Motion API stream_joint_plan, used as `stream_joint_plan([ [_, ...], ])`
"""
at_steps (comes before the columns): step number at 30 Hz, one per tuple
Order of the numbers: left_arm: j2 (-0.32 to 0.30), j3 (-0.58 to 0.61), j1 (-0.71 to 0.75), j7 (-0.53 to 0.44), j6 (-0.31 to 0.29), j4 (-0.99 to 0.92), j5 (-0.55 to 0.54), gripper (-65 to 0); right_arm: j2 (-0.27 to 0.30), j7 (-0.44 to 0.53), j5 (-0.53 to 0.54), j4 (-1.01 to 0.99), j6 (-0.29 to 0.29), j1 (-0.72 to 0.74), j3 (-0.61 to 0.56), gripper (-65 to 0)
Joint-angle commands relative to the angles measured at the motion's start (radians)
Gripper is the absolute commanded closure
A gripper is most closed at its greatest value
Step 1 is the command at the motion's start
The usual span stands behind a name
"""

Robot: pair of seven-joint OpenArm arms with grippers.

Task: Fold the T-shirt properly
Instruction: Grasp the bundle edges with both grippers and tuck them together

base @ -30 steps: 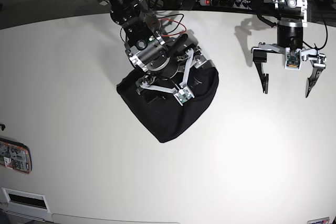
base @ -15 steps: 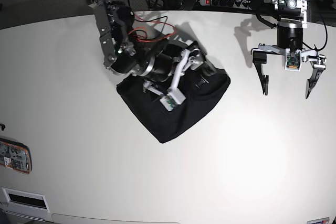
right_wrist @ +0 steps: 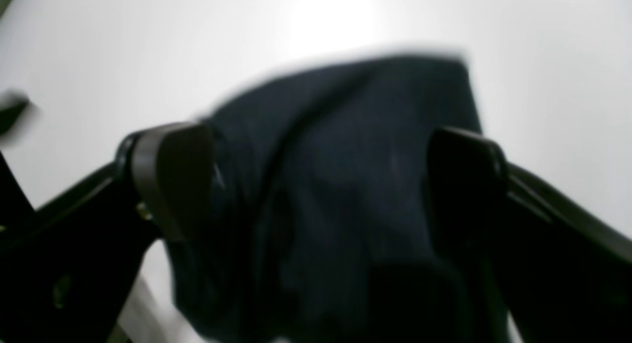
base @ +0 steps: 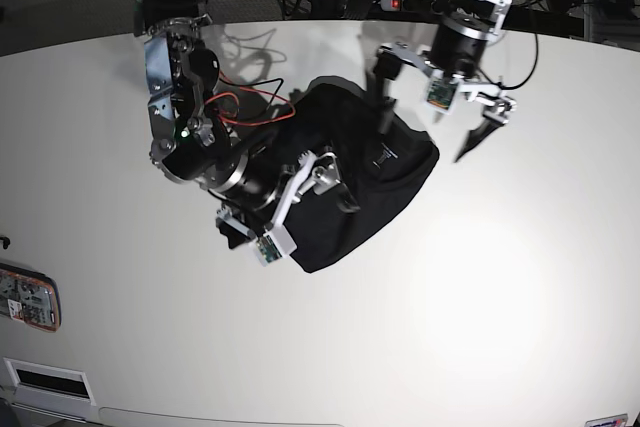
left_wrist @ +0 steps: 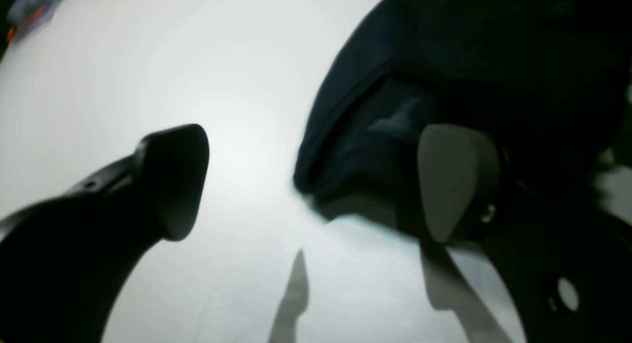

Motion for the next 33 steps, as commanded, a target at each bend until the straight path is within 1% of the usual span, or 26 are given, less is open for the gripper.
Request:
stream_joint_plan([
  [1, -0.002, 0.025, 0.01, -0.021, 0.009, 0.004, 0.016, -65.0, -0.003, 0.015, 0.012, 0.014, 0.005, 0.034, 0.0, -64.8],
  [5, -0.002, 0.091, -0.033, -0.021, 0.009, -0.097, 0.032, -65.0, -0.014, 0.018, 0.012, 0.005, 0.005, 0.137, 0.0, -64.8],
  [9, 0.001, 0.143, -0.082, -0.021, 0.01, -0.216, 0.025, -65.0, -0.065, 0.018, 0.009, -0.054, 0.002, 0.24, 0.0, -64.8],
  [12, 0.041, 0.148, -0.1, -0.021, 0.01, -0.262, 0.03, -65.0, -0.071, 0.02, 0.009, -0.124, 0.002, 0.281, -0.002, -64.8],
  [14, 0.053, 0.148, -0.106, -0.021, 0.01, -0.28, 0.03, -65.0, -0.074, 0.024, 0.007, -0.196, 0.002, 0.281, -0.002, -64.8],
  [16, 0.053, 0.152, -0.118, -0.021, 0.01, -0.283, 0.03, -65.0, -0.077, 0.066, 0.006, -0.285, 0.002, 0.281, -0.002, -64.8],
  [18, 0.053, 0.152, -0.12, -0.021, 0.01, -0.283, 0.03, -65.0, -0.077, 0.135, 0.006, -0.387, 0.002, 0.284, -0.006, -64.8],
  [23, 0.053, 0.151, -0.12, -0.021, 0.01, -0.283, 0.03, -65.0, -0.077, 0.271, 0.004, -0.586, 0.0, 0.358, -0.008, -64.8],
  [28, 0.053, 0.149, -0.118, -0.021, 0.01, -0.305, 0.03, -65.0, -0.077, 0.362, 0.002, -0.724, 0.0, 0.379, -0.009, -64.8],
  [30, 0.053, 0.149, -0.12, -0.021, 0.01, -0.331, 0.03, -65.0, -0.077, 0.406, -0.034, -0.787, 0.0, 0.402, -0.011, -64.8],
  [33, 0.053, 0.149, -0.12, -0.024, 0.01, -0.366, 0.03, -65.0, -0.077, 0.471, -0.169, -0.878, 0.0, 0.404, -0.04, -64.8],
])
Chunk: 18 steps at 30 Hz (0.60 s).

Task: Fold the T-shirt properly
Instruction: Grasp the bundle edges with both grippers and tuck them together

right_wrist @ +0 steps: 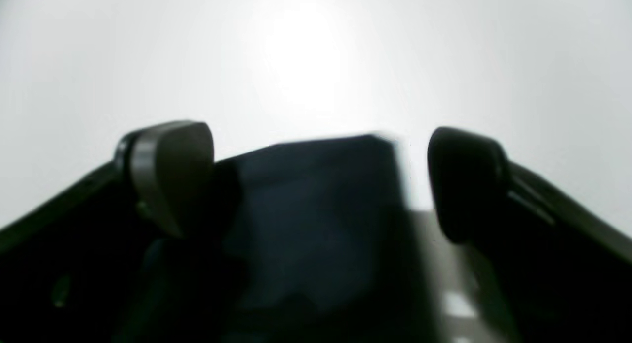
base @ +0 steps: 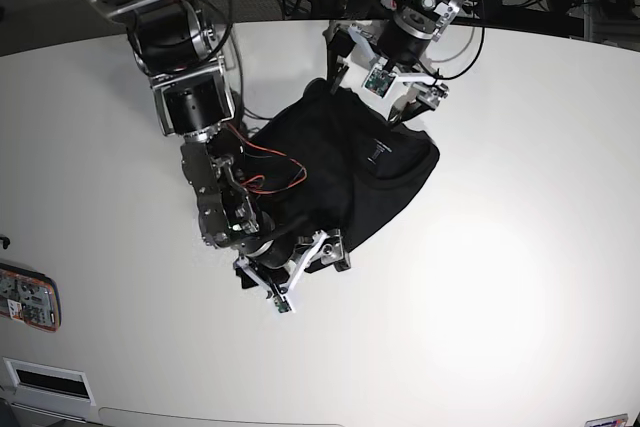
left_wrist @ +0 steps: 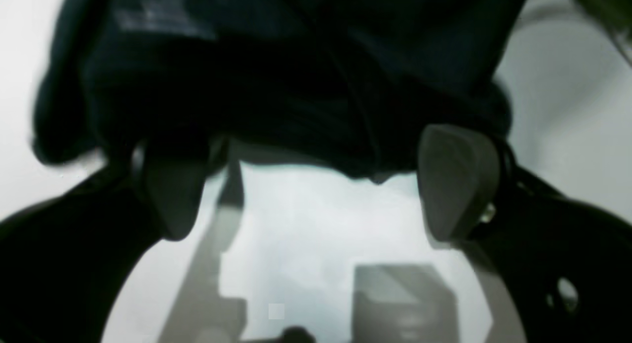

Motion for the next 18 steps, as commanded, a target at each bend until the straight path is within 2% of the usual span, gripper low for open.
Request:
stream_joint_plan([
  [1, -0.001, -0.002, 0.004, -0.018, 0.005, 0.004, -0.002, -65.0, -0.006, 0.038, -0.03, -0.008, 0.006, 0.027, -0.008, -64.8],
  [6, -0.008, -0.017, 0.002, -0.018, 0.005, -0.001, -0.002, -65.0, -0.006, 0.088, -0.217, -0.025, 0.006, 0.022, -0.014, -64.8],
  [11, -0.008, -0.129, -0.001, -0.018, 0.005, -0.001, -0.002, -65.0, 0.0, 0.108, -0.222, 0.01, 0.006, 0.021, -0.015, -64.8],
  [15, -0.01, -0.195, -0.026, -0.017, 0.005, -0.002, -0.002, -65.0, 0.05, 0.103, -0.222, 0.066, 0.006, -0.042, -0.011, -64.8],
  [18, -0.037, -0.221, -0.047, -0.017, 0.005, -0.028, -0.005, -65.0, 0.072, 0.101, -0.222, 0.112, 0.006, -0.08, -0.012, -64.8],
])
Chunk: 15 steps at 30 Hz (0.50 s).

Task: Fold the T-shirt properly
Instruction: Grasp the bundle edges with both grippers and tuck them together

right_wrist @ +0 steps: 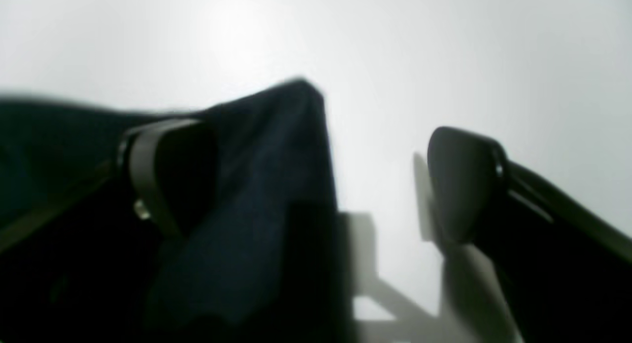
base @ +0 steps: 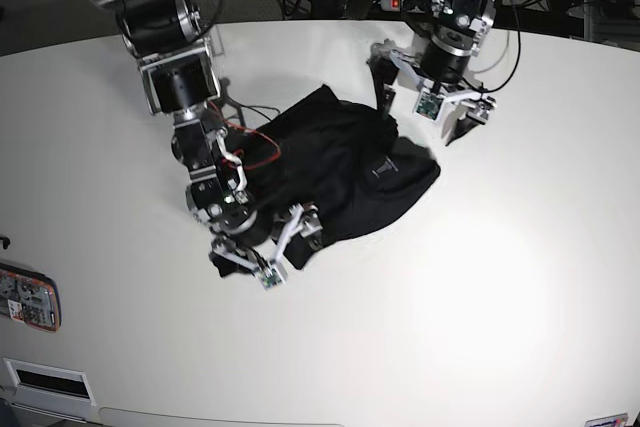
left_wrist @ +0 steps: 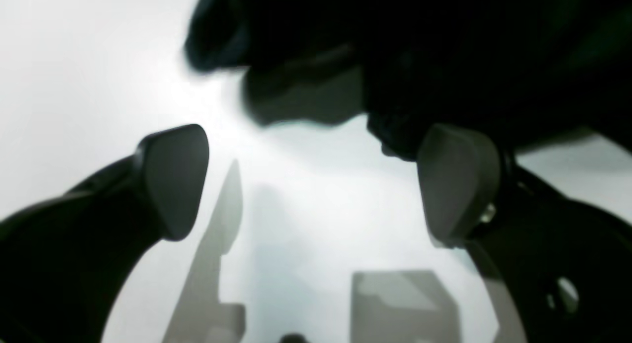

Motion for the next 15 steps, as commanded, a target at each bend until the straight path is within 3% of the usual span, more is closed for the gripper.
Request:
stream_joint_plan([
  [1, -0.012, -0.008, -0.013, 0.006, 0.01, 0.006, 0.008, -65.0, 0.003, 0.009, -0.005, 0.034, 0.008, 0.031, -0.001, -64.8],
  [5, -0.016, -0.008, -0.03, 0.007, 0.01, 0.0, 0.013, -65.0, 0.043, 0.009, -0.005, 0.087, 0.008, 0.018, -0.004, -64.8],
  [10, -0.016, -0.011, -0.082, 0.007, 0.01, -0.002, 0.013, -65.0, 0.049, 0.009, -0.007, 0.123, 0.008, -0.12, -0.004, -64.8],
  [15, -0.01, 0.009, -0.09, 0.007, 0.01, 0.032, 0.013, -65.0, 0.083, 0.009, -0.008, 0.181, 0.008, -0.155, -0.004, -64.8],
])
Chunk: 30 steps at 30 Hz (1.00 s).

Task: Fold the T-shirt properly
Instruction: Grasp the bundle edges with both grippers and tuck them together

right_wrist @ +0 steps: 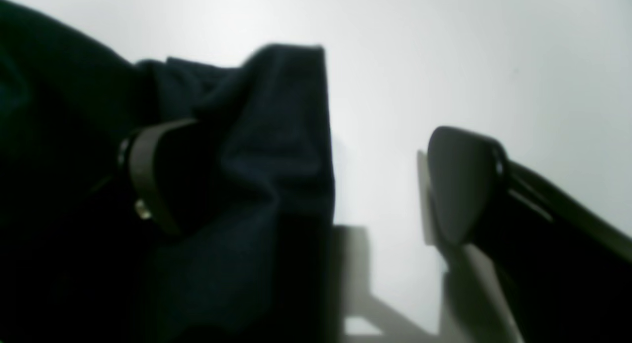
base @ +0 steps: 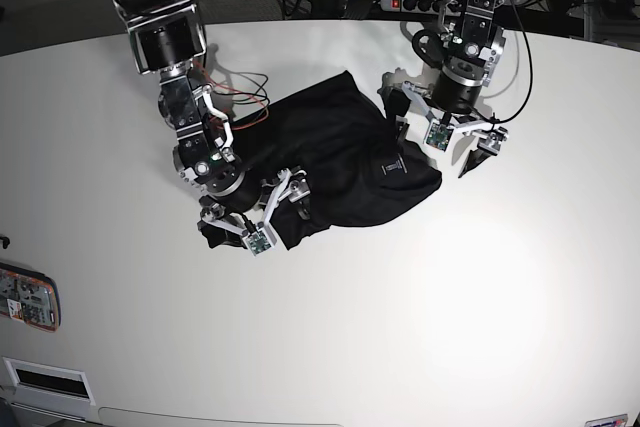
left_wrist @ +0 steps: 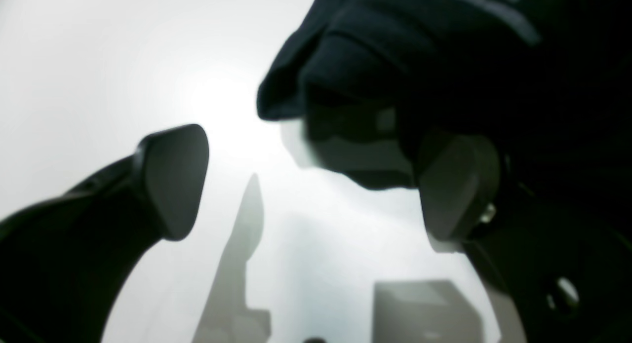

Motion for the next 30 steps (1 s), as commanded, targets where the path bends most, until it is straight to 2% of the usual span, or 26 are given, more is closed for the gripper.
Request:
stream_joint_plan([
  [1, 0.012, 0.024, 0.022, -0.03, 0.009, 0.045, -0.002, -65.0, 0.014, -0.01, -0.007, 0.021, 0.008, 0.003, 0.002, -64.8],
  [7, 0.029, 0.179, 0.152, -0.03, 0.009, 0.173, -0.002, -65.0, 0.028, -0.01, -0.005, 0.018, 0.008, 0.005, 0.01, -64.8],
  [11, 0.028, 0.227, 0.226, -0.03, 0.009, 0.26, -0.002, -65.0, 0.026, -0.01, -0.005, 0.035, 0.008, 0.005, 0.01, -64.8],
  [17, 0.021, 0.182, 0.274, -0.035, 0.013, 0.354, -0.002, -65.0, 0.023, -0.01, -0.004, 0.152, 0.008, 0.005, 0.035, -64.8],
  [21, 0.015, 0.124, 0.272, -0.037, 0.087, 0.361, -0.002, -65.0, 0.022, -0.01, -0.004, 0.265, 0.008, 0.005, 0.105, -64.8],
  [25, -0.06, 0.127, 0.268, -0.029, 0.105, 0.375, -0.013, -65.0, 0.022, -0.01, -0.004, 0.348, 0.008, 0.003, 0.116, -64.8],
  [30, -0.097, 0.153, 0.268, 0.031, 0.105, 0.389, -0.013, -65.0, 0.025, -0.01, -0.004, 0.417, 0.013, 0.005, 0.107, -64.6],
])
